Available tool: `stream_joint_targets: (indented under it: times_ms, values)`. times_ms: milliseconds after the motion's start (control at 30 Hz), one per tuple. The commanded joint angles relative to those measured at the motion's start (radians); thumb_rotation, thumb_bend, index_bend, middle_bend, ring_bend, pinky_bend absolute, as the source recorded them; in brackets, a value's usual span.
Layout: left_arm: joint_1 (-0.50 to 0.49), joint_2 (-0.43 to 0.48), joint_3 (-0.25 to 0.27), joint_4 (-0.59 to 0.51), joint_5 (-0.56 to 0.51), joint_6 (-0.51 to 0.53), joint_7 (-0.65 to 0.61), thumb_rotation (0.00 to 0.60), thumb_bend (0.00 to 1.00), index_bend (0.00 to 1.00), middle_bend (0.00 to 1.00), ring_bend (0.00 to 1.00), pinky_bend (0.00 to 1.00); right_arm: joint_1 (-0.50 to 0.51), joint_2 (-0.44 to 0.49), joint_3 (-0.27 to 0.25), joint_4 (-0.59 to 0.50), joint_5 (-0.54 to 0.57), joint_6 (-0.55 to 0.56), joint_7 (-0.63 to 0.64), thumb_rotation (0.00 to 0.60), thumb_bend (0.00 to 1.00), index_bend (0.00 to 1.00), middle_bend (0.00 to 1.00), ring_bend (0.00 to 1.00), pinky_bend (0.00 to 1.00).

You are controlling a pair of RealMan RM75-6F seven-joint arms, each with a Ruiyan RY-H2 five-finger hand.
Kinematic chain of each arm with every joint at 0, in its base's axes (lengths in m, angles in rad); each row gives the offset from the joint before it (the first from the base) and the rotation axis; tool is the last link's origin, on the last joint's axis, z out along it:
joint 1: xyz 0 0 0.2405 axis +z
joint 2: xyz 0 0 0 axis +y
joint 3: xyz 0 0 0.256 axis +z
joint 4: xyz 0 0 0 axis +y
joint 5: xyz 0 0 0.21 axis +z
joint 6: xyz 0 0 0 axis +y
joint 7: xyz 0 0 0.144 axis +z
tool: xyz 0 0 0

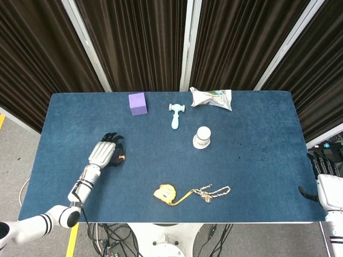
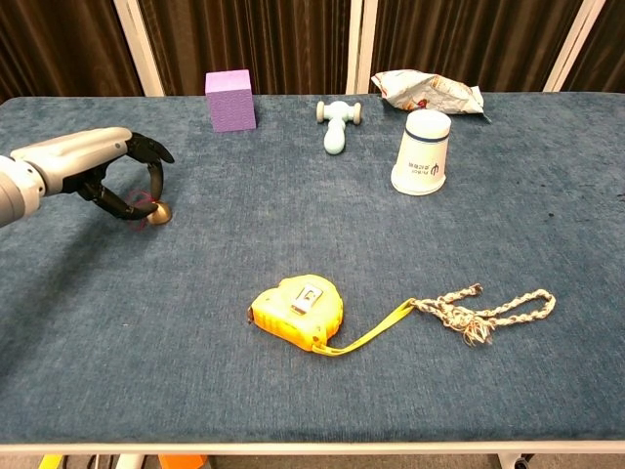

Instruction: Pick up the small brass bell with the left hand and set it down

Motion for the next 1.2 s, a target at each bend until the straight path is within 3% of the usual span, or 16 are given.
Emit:
stream_joint_targets:
  times_ms: [33, 733, 1033, 1067, 1133, 1200]
  values:
    - [-0.001, 0.001, -0.001, -0.002, -0.006, -0.002, 0.004, 0.600, 0.38, 0.54, 0.16, 0.00, 0.00, 0.000, 0.000, 0.000, 0.000, 0.000, -0.001, 0.000, 0.600, 0.11, 0.00, 0.00, 0.00, 0.00]
    - [-0.007, 0.015, -0.006, -0.030, -0.029, 0.004, 0.031, 0.600, 0.45, 0.60, 0.18, 0.00, 0.00, 0.000, -0.001, 0.001, 0.002, -0.002, 0.001, 0.003, 0.600, 0.11, 0.00, 0.00, 0.00, 0.00]
    - [0.013, 0.071, -0.031, -0.114, -0.007, 0.097, 0.051, 0.600, 0.45, 0.60, 0.19, 0.00, 0.00, 0.000, -0.001, 0.002, 0.000, -0.002, 0.002, 0.001, 0.600, 0.11, 0.00, 0.00, 0.00, 0.00]
    - [0.014, 0.074, -0.033, -0.106, -0.001, 0.124, 0.089, 0.600, 0.46, 0.60, 0.19, 0.00, 0.00, -0.001, 0.000, 0.002, -0.001, -0.002, 0.002, 0.000, 0.600, 0.11, 0.00, 0.00, 0.00, 0.00]
    - [0.014, 0.056, -0.020, -0.042, 0.031, 0.227, 0.281, 0.600, 0.46, 0.60, 0.19, 0.00, 0.00, -0.001, 0.000, 0.002, -0.001, -0.001, 0.002, 0.000, 0.600, 0.11, 0.00, 0.00, 0.00, 0.00]
    - [0.020, 0.039, -0.028, -0.054, 0.018, 0.261, 0.336, 0.600, 0.46, 0.60, 0.20, 0.00, 0.00, -0.001, 0.000, 0.003, 0.000, 0.000, 0.001, 0.001, 0.600, 0.11, 0.00, 0.00, 0.00, 0.00]
